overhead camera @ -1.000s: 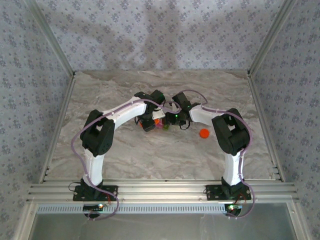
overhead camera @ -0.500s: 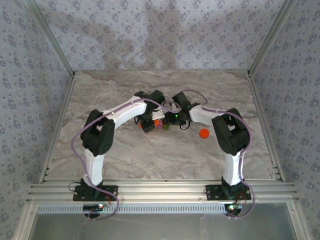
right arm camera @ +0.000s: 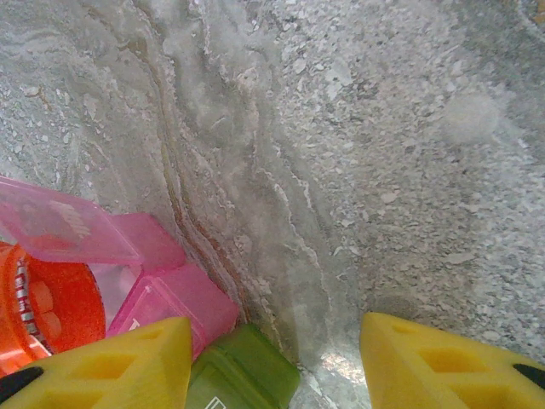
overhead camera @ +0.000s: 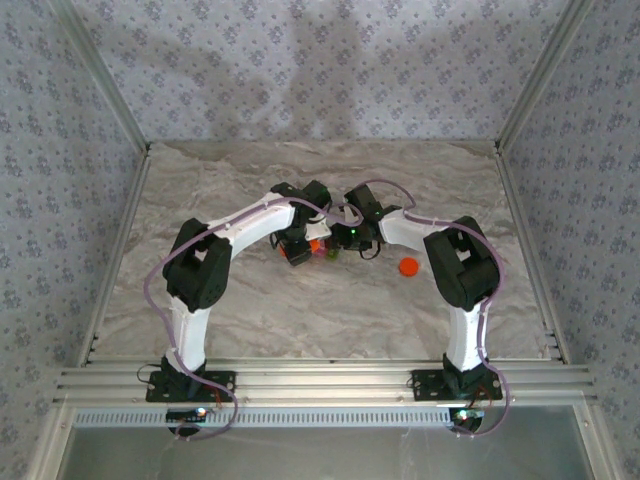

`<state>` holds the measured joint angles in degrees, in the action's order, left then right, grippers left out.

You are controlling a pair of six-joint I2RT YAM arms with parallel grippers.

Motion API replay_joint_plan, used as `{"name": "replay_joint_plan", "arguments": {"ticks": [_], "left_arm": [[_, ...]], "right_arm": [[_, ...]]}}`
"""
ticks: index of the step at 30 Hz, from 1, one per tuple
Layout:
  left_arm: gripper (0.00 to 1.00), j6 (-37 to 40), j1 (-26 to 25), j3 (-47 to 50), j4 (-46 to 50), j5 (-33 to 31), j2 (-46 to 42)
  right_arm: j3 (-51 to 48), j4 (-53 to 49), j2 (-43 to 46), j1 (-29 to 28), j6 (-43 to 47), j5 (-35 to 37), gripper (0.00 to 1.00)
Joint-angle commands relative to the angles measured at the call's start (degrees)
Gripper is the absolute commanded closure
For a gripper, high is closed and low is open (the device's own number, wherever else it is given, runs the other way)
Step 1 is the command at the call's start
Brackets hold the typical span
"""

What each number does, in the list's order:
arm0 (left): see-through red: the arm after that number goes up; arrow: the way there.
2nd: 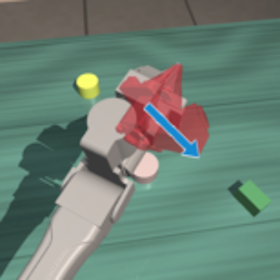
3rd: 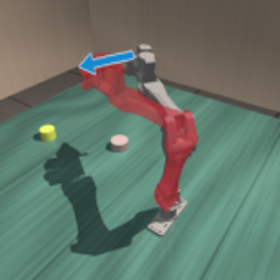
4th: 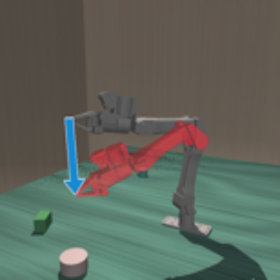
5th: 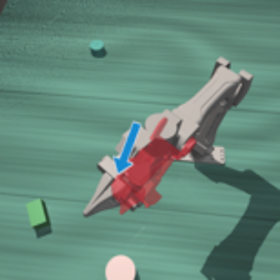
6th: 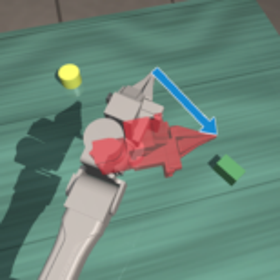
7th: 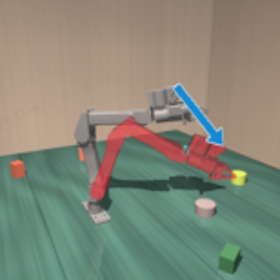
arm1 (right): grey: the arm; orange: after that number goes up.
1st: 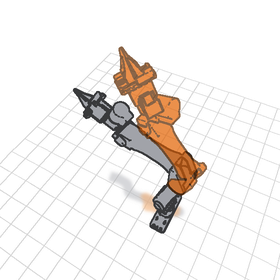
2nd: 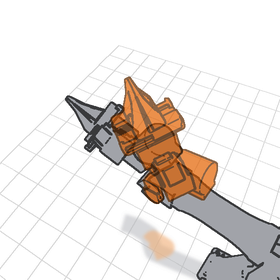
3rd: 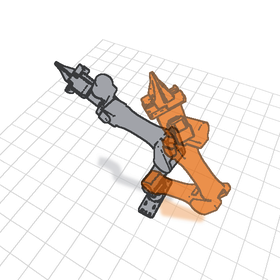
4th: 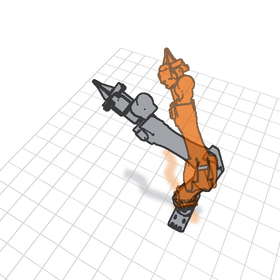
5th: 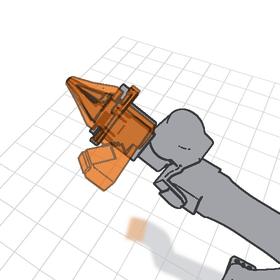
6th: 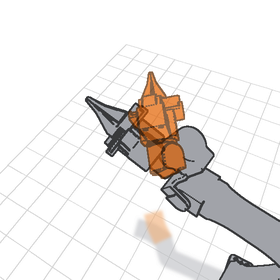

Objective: Sort the pills into containers

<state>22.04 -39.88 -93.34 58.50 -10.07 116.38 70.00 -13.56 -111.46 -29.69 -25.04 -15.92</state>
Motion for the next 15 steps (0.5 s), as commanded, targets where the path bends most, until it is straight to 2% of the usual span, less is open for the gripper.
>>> {"name": "replay_joint_plan", "arguments": {"ticks": [1,9,15], "left_arm": [[1.00,0.46,0.27,-0.88,1.66,-0.47,1.33],[1.00,0.45,1.18,-1.05,1.68,0.12,0.69],[1.00,0.46,1.36,-1.12,1.62,0.21,0.69]], "right_arm": [[-0.92,-3.30,-0.87,0.45,-0.10,1.03,0.44],[-0.05,-4.09,0.54,0.95,0.10,0.77,0.43],[-0.38,-4.07,1.95,1.56,-0.26,0.34,0.37]]}}
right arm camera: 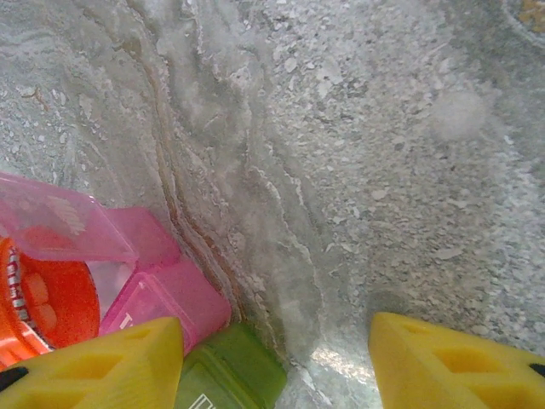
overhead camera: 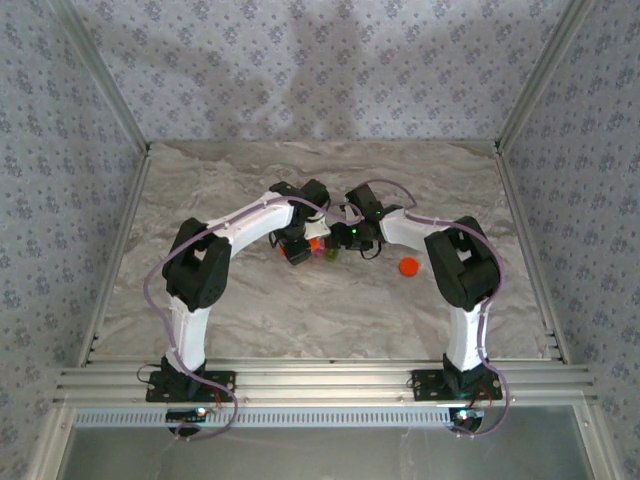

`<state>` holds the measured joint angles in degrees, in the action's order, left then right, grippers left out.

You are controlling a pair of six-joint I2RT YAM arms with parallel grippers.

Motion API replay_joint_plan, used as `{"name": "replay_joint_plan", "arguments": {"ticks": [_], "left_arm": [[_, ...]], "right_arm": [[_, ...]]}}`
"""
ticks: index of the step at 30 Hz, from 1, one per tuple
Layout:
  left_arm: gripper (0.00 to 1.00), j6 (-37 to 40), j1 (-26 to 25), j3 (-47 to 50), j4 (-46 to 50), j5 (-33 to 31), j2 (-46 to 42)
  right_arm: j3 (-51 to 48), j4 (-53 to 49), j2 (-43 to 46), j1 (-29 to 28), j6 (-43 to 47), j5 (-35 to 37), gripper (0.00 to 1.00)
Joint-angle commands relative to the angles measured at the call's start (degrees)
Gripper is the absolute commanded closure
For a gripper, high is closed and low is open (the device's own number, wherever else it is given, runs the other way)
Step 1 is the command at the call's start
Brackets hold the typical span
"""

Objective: Sort the pills into containers

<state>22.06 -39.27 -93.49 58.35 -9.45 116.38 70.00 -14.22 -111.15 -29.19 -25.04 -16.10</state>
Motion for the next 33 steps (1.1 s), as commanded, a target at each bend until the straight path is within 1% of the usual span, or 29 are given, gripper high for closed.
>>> {"name": "replay_joint_plan", "arguments": {"ticks": [1,8,9,14,33], "left_arm": [[1.00,0.44,0.74,-0.99,1.74,-0.41,0.69],[1.00,0.42,0.68,-1.25,1.85,-0.31,0.69],[1.00,0.42,0.73,-1.31,1.84,-0.35,0.69],[1.00,0.43,0.70,-1.77,1.90,-0.43,0.67],[1.00,0.61,0.68,-3.22,2.69,-0.63,1.31]], "right_arm": [[-0.55,-3.41,1.96,1.19,-0.32,0.45,0.37],[-1.18,-2.90,4.56,1.75,-0.70,0.01,0.37],[-3.07,-2.71,4.83,1.75,-0.80,-0.20,0.37],[-4.41,-1.60,5.73,1.37,-1.49,-1.04,0.38],[-2.15,-0.09,-0.30,1.14,-2.49,-2.63,0.40]]}}
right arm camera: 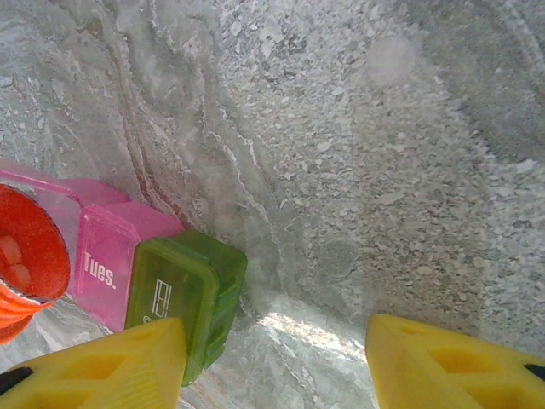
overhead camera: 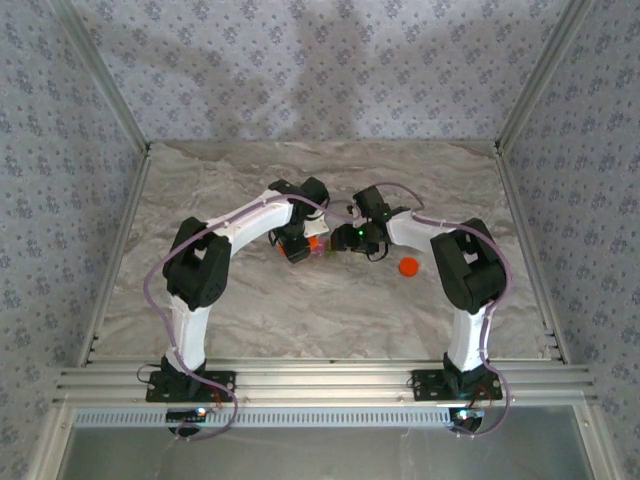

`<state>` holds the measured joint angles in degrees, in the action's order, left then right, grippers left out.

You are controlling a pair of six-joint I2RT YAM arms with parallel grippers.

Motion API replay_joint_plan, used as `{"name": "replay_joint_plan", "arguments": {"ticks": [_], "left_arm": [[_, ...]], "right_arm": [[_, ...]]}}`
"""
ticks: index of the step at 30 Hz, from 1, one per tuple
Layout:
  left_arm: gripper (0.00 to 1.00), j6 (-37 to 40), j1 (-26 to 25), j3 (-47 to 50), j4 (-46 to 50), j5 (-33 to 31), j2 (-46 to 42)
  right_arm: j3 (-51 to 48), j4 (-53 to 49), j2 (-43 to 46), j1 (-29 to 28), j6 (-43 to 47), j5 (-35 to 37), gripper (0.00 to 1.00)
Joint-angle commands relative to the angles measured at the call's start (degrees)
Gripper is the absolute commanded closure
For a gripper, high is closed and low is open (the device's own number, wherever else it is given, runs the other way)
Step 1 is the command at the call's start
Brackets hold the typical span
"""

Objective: Sort the pills into containers

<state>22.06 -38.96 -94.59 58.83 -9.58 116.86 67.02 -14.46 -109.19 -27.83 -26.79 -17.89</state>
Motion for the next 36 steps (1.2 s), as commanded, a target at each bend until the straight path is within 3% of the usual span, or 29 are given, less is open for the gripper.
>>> {"name": "replay_joint_plan", "arguments": {"ticks": [1,36], "left_arm": [[1.00,0.69,0.39,-2.42,2.40,-0.78,0.83],[1.00,1.93,0.33,-3.94,4.80,-2.02,1.97]], "right_arm": [[0.73,0.22,-2.30,-0.28,-0.81,-0.81,0.40],[0.80,-0.52,-2.22,-0.15,-0.55,-0.57,0.41]]}}
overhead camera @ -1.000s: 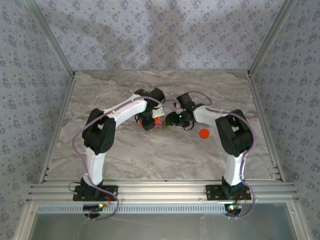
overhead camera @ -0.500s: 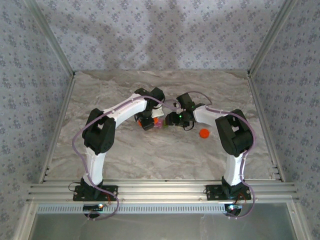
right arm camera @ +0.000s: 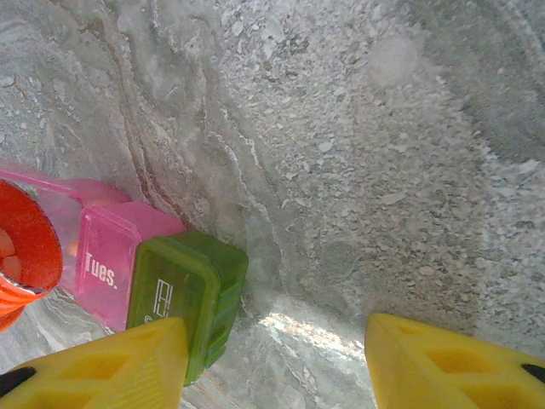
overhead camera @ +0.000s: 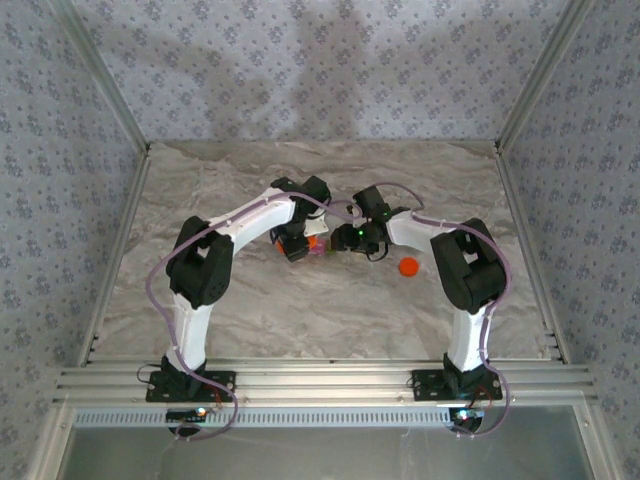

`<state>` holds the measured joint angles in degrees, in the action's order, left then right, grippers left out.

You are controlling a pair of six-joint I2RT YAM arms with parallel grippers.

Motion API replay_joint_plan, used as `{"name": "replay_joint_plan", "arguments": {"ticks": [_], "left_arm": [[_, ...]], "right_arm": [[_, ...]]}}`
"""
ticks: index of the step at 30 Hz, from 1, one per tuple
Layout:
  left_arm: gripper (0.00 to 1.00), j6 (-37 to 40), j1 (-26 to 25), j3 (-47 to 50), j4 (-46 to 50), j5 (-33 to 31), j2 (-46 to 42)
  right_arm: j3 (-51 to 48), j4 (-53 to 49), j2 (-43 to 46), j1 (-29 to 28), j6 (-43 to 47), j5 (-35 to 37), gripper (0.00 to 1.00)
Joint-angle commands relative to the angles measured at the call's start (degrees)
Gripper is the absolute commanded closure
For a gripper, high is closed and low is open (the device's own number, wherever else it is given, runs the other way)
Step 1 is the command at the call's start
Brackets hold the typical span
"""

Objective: Sort the pills into containers

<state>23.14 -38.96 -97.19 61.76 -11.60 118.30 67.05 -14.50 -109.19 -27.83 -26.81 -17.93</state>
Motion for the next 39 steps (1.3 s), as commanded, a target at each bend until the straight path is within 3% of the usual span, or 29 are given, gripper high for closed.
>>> {"name": "replay_joint_plan", "arguments": {"ticks": [1,39], "left_arm": [[1.00,0.86,0.29,-1.35,1.80,-0.09,0.53],[1.00,-4.30,4.32,15.79,-14.48,7.34,-12.55]], "right_arm": [[0.74,-0.48,-2.09,-0.13,-0.53,-0.52,0.42],[0.79,-2.22,-2.84,0.07,0.18,1.23,0.42]]}}
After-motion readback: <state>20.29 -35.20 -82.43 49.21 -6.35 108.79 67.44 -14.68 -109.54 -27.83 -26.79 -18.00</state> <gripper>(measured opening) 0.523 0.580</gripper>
